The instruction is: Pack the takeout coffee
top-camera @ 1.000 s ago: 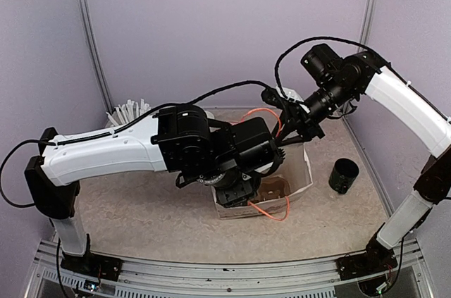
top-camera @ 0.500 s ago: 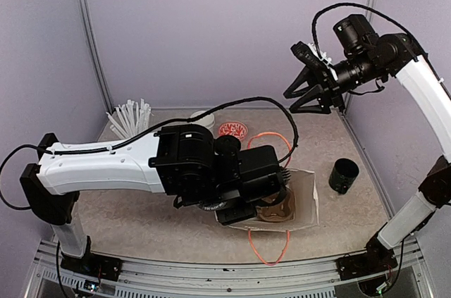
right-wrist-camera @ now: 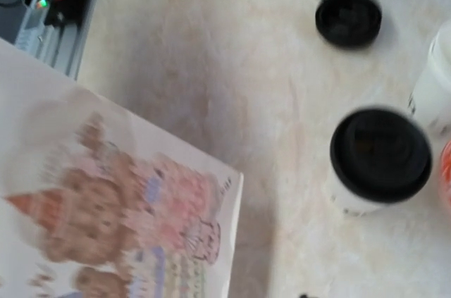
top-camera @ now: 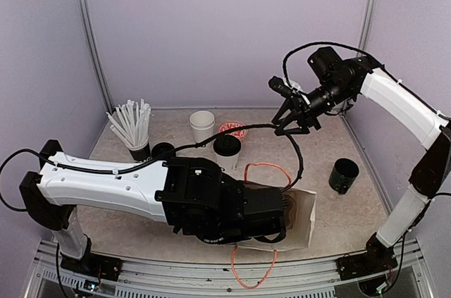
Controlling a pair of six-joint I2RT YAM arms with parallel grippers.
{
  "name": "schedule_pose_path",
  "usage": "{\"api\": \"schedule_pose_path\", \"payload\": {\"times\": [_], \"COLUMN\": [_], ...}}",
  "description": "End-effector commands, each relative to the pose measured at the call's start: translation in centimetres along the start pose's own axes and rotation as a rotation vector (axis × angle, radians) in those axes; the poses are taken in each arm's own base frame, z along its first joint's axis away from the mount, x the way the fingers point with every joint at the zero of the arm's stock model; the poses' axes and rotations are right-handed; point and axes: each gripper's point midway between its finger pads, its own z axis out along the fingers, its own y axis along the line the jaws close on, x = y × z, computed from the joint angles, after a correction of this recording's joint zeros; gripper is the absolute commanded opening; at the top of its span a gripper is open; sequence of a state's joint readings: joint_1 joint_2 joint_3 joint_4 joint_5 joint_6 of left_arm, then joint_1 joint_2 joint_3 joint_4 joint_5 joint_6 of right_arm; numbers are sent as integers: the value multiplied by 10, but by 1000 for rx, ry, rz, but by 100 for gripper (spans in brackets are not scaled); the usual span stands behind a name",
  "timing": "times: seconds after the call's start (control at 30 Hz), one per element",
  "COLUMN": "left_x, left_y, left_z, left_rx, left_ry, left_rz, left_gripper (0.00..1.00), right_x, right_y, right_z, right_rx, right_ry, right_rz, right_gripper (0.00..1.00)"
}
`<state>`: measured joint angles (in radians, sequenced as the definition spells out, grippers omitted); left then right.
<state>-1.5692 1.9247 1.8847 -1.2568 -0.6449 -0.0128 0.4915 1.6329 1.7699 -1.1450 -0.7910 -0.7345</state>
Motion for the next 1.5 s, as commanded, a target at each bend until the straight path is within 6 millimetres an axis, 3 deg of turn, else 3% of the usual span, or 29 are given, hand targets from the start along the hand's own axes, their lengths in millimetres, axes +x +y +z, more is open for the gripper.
{"api": "schedule_pose_path", "payload": {"times": [0.0,0.4,0.57,1.47], "left_x": [-1,-7,-3,6], "left_y": [-6,1,-2,-9], "left_z": [3,-4,0,29], "left_rx": [-68,-161,-159,-116], "left_ry": [-16,-108,-104,-67], "left_rz": [38,49,67,105], "left_gripper": [68,68,68,68], "right_x": [29,89,105,129], "right_y": [-18,-34,-37,-25], "right_z": [20,71,86,125], "right_rx": [20,-47,-78,-148], "right_ry": [48,135,152,190], "right_rz": [61,200,250,265], "right_gripper": [43,43,42,42]}}
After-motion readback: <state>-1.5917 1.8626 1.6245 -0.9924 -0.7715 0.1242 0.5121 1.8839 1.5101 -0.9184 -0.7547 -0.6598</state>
